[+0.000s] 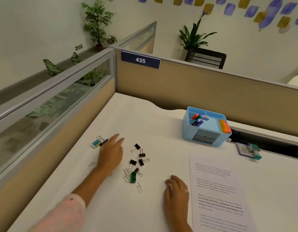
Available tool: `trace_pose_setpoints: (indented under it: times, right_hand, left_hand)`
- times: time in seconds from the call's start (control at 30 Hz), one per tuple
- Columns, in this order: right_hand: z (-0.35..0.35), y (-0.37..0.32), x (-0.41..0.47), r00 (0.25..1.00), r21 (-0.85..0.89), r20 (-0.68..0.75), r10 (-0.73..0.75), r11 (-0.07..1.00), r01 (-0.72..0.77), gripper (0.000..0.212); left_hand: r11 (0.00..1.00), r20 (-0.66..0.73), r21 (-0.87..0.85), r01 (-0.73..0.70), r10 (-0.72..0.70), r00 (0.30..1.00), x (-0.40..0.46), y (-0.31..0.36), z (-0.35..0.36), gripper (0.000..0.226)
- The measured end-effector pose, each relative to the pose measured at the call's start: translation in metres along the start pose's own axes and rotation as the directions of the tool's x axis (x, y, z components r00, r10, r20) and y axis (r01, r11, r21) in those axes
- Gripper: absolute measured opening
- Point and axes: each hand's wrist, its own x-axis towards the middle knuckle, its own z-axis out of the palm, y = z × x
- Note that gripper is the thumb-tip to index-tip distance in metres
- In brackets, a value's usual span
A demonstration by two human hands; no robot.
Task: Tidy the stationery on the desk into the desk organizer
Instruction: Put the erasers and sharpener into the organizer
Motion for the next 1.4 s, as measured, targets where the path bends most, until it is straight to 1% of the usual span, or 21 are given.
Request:
trace_pose_setpoints:
  times: [0.07, 0.13, 0.23, 0.33, 0.43, 0.53, 0.63, 0.7, 0.77, 0.87, 0.93, 1.03, 1.13, 1.2, 1.3, 1.4]
  right_hand:
    - [0.0, 0.001, -0.003, 0.999, -0.033, 0.01, -0.03, 0.999, 0.03, 0.02]
    - [-0.001, 0.001, -0.005, 0.999, -0.054, 0.019, -0.041, 0.998, 0.042, 0.021]
    - [-0.002, 0.0, -0.006, 0.999, -0.069, 0.014, -0.046, 0.997, 0.047, 0.021]
    - [-0.001, -0.002, -0.006, 0.999, -0.082, 0.006, -0.048, 0.995, 0.048, 0.022]
    - [0.0, -0.002, -0.005, 0.999, -0.095, 0.006, -0.052, 0.994, 0.052, 0.022]
    - [0.0, -0.005, -0.002, 0.999, -0.123, 0.013, -0.033, 0.992, 0.034, 0.021]
    - [0.001, -0.015, 0.01, 0.998, -0.138, 0.06, -0.024, 0.99, 0.032, 0.022]
    - [0.004, -0.03, 0.023, 0.993, -0.111, 0.103, -0.064, 0.991, 0.076, 0.023]
    - [0.009, -0.052, 0.039, 0.979, -0.051, 0.144, -0.141, 0.987, 0.15, 0.021]
    - [0.027, -0.091, 0.064, 0.937, 0.047, 0.234, -0.259, 0.966, 0.255, 0.023]
    - [0.043, -0.116, 0.079, 0.892, 0.073, 0.309, -0.331, 0.943, 0.325, 0.027]
    - [0.067, -0.144, 0.096, 0.782, 0.013, 0.441, -0.441, 0.874, 0.485, 0.043]
    - [0.083, -0.157, 0.109, 0.66, -0.053, 0.593, -0.462, 0.795, 0.604, 0.059]
    - [0.09, -0.159, 0.115, 0.617, -0.06, 0.634, -0.466, 0.766, 0.64, 0.056]
    - [0.095, -0.155, 0.118, 0.586, -0.052, 0.643, -0.492, 0.736, 0.675, 0.037]
    - [0.097, -0.152, 0.118, 0.619, -0.053, 0.597, -0.511, 0.744, 0.666, 0.026]
  left_hand:
    - [0.996, -0.026, 0.057, 0.061, -0.059, 0.998, 0.008, -0.039, -0.021, 0.05]
    - [0.992, 0.02, 0.105, 0.064, -0.066, 0.998, 0.015, -0.074, -0.034, 0.061]
    - [0.987, 0.172, 0.153, -0.056, 0.03, 0.985, 0.022, -0.111, -0.043, 0.067]
    - [0.979, 0.223, 0.146, -0.144, 0.11, 0.969, 0.029, -0.128, -0.044, 0.057]
    - [0.977, 0.217, 0.13, -0.171, 0.14, 0.966, 0.031, -0.131, -0.041, 0.046]
    - [0.986, 0.181, 0.028, -0.163, 0.155, 0.971, 0.026, -0.129, -0.042, 0.034]
    - [0.987, 0.147, -0.029, -0.156, 0.159, 0.976, 0.018, -0.13, -0.043, 0.029]
    - [0.985, 0.11, -0.046, -0.167, 0.172, 0.979, 0.013, -0.13, -0.044, 0.029]
    - [0.983, 0.092, -0.065, -0.171, 0.177, 0.98, 0.01, -0.129, -0.045, 0.03]
    - [0.984, 0.097, -0.07, -0.164, 0.171, 0.98, 0.008, -0.127, -0.045, 0.031]
    - [0.983, 0.094, -0.083, -0.161, 0.168, 0.981, 0.009, -0.127, -0.045, 0.032]
    - [0.981, 0.097, -0.125, -0.15, 0.163, 0.982, 0.009, -0.128, -0.044, 0.036]
    - [0.978, 0.095, -0.151, -0.145, 0.16, 0.983, 0.009, -0.129, -0.044, 0.039]
    - [0.97, 0.064, -0.213, -0.115, 0.131, 0.989, 0.006, -0.13, -0.044, 0.039]
    - [0.95, 0.036, -0.31, -0.037, 0.051, 0.998, 0.005, -0.131, -0.045, 0.039]
    - [0.899, 0.023, -0.436, 0.044, -0.038, 0.999, 0.007, -0.125, -0.046, 0.037]
